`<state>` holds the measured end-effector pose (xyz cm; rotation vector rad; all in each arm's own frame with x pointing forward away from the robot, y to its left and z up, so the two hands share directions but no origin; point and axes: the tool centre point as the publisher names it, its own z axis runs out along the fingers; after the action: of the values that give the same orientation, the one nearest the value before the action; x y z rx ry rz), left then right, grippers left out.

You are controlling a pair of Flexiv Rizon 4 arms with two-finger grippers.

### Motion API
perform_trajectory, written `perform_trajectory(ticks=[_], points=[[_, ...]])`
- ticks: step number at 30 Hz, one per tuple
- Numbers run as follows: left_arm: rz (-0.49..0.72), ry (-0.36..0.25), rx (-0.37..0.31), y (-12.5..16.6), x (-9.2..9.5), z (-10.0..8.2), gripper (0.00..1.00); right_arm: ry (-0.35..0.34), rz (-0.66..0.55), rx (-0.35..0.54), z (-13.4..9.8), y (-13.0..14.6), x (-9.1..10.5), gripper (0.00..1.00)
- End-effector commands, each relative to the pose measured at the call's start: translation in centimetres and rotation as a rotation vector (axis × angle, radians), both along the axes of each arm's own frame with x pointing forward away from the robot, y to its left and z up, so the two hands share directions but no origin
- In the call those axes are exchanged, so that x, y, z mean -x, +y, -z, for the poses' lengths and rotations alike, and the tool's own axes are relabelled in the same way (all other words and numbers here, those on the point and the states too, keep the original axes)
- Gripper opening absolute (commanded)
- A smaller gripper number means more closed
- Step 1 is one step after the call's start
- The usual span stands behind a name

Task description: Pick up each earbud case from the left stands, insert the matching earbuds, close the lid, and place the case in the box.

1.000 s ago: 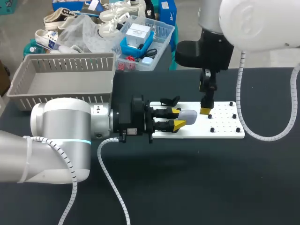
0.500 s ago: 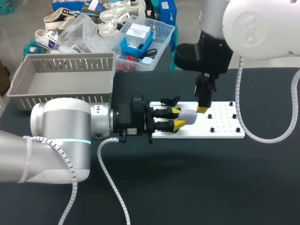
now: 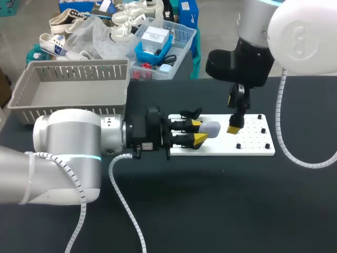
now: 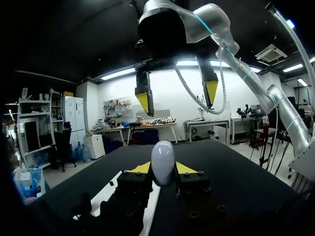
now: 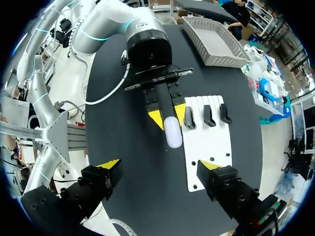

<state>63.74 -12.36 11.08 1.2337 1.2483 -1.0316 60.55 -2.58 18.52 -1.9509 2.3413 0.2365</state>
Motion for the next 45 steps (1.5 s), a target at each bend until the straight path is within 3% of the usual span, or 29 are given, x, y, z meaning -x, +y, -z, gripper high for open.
perform_trajectory(ticks=[1,7,11,18,25,33,45], points=[[-0.076,-0.013,0.016,2.6,0.1,-1.4,0.0,0.07,0.096,-0.068,0.3,-1.5,-1.2,1.0],[-0.148,-0.026,0.002,5.7,-0.6,-2.3,0.0,0.18,0.192,-0.136,0.6,-2.5,-2.7,1.0],[-0.192,-0.019,-0.006,7.6,-0.9,-2.4,0.0,0.253,0.223,-0.227,0.8,-3.1,-3.6,1.0],[-0.315,0.011,-0.007,12.3,-1.9,-2.6,0.0,0.253,0.223,-0.227,0.8,-3.1,-3.6,1.0],[-0.471,-0.004,-0.044,17.8,-4.0,-3.1,0.0,0.253,0.223,-0.227,0.8,-3.1,-3.6,1.0],[-0.656,-0.038,-0.104,22.3,-6.4,-3.5,0.0,0.253,0.223,-0.227,0.8,-3.1,-3.6,1.0],[-0.862,-0.01,-0.15,27.3,-9.7,-2.9,0.0,0.253,0.223,-0.227,0.8,-3.1,-3.6,1.0]])
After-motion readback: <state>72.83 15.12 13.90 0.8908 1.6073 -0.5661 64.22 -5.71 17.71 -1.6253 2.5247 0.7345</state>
